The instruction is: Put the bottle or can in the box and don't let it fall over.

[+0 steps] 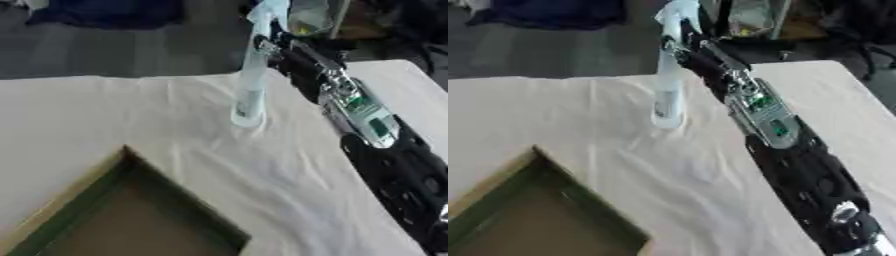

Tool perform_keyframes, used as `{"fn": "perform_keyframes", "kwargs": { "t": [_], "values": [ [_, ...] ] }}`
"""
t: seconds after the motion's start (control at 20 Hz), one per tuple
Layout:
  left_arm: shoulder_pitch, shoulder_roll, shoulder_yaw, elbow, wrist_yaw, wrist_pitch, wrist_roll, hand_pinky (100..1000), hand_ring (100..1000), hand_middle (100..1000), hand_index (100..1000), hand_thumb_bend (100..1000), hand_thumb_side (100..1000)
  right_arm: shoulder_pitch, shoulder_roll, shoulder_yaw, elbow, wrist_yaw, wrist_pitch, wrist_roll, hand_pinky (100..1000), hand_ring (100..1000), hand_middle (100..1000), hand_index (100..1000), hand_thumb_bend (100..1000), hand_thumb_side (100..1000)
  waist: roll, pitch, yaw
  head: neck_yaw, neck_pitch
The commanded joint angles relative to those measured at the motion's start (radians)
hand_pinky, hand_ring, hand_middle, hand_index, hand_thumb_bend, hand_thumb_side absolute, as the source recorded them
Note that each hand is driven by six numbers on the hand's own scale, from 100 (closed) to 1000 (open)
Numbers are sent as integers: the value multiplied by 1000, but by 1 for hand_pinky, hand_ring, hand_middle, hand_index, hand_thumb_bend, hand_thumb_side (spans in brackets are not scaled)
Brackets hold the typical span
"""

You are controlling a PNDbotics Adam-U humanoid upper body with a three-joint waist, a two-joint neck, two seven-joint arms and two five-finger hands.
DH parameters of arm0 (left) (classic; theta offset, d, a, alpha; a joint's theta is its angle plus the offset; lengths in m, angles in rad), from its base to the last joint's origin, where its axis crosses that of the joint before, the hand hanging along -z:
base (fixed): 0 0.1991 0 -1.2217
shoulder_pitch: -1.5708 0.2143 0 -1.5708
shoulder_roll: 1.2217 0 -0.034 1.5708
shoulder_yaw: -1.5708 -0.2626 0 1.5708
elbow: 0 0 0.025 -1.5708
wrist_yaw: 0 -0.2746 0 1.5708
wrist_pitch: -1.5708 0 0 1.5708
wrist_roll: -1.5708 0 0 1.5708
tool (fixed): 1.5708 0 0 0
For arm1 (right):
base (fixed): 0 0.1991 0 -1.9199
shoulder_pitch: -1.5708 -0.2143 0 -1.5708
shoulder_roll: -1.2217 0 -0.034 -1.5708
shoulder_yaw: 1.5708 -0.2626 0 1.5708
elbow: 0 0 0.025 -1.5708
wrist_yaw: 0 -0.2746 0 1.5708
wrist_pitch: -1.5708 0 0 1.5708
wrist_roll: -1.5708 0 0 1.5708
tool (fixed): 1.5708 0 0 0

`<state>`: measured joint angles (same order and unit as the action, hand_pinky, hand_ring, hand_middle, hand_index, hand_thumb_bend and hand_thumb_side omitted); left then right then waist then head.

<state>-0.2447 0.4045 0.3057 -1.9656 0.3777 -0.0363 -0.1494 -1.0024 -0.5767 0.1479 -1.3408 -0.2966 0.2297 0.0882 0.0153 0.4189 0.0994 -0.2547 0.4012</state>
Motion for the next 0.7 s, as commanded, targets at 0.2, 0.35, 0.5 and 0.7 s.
{"fn": "perform_keyframes", "kwargs": {
  "t": [0.2,0.35,0.5,0.7],
  "values": [
    [-6,31,4,-8,-5,-5,-1,984,1000,984,722,100,761,-20,-33,-10,-7,-4,-1,3,1000,1000,1000,1000,100,548,0,-18,2,-4,-16],
    [-8,32,3,-9,-6,-6,-3,985,1000,986,722,100,762,-35,-35,-7,-6,-2,-2,11,1000,1000,1000,1000,100,550,-3,-11,9,-10,-15],
    [-10,32,3,-9,-7,-6,-4,986,1000,986,722,100,762,-43,-35,-5,-1,3,-2,18,1000,1000,1000,1000,100,556,-5,-7,12,-12,-14],
    [-10,33,4,-9,-8,-7,-4,986,1000,986,723,100,762,-51,-37,-6,7,5,-2,23,1000,1000,1000,1000,100,555,-7,-6,17,-15,-15]
  ]
}}
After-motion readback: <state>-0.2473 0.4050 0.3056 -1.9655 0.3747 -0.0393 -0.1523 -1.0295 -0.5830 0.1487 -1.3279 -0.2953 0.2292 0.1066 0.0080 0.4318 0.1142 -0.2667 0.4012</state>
